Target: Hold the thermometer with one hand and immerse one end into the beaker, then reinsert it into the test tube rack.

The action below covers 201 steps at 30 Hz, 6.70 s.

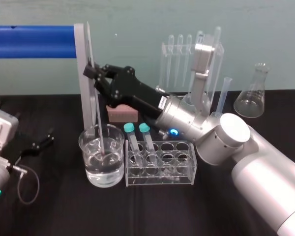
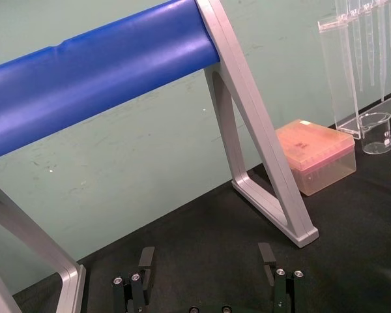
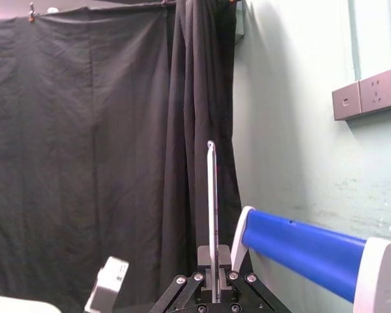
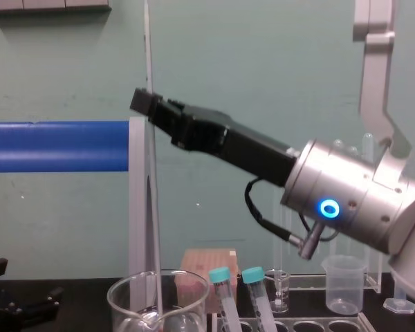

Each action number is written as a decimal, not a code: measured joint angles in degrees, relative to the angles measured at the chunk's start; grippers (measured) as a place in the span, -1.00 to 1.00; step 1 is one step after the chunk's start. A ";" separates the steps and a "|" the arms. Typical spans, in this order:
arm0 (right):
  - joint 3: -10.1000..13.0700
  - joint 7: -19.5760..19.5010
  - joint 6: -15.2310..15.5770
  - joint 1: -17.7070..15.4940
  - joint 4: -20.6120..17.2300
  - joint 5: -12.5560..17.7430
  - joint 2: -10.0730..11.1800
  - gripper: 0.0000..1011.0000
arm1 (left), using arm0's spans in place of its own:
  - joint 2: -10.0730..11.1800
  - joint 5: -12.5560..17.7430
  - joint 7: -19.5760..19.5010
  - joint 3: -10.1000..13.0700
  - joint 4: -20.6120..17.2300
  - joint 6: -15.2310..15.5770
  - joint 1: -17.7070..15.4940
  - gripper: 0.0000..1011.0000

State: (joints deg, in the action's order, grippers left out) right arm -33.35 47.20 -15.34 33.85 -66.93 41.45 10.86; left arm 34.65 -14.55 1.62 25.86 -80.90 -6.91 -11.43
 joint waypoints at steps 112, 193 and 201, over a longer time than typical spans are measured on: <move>0.47 2.56 -2.96 -0.93 7.72 -6.32 -2.03 -0.89 | 0.00 0.00 0.00 0.00 0.00 0.00 0.00 0.99; 0.39 3.09 -2.84 -0.77 8.62 -6.12 -2.25 -0.89 | 0.00 0.00 0.00 0.00 0.00 0.00 0.00 0.99; 0.47 3.07 -2.84 -0.77 8.51 -6.12 -2.22 -0.89 | 0.00 0.00 0.00 0.00 0.00 0.00 0.00 0.99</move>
State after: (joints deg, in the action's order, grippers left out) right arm -32.89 50.27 -18.18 33.07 -58.42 35.33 8.64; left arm 34.65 -14.55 1.62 25.87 -80.90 -6.91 -11.43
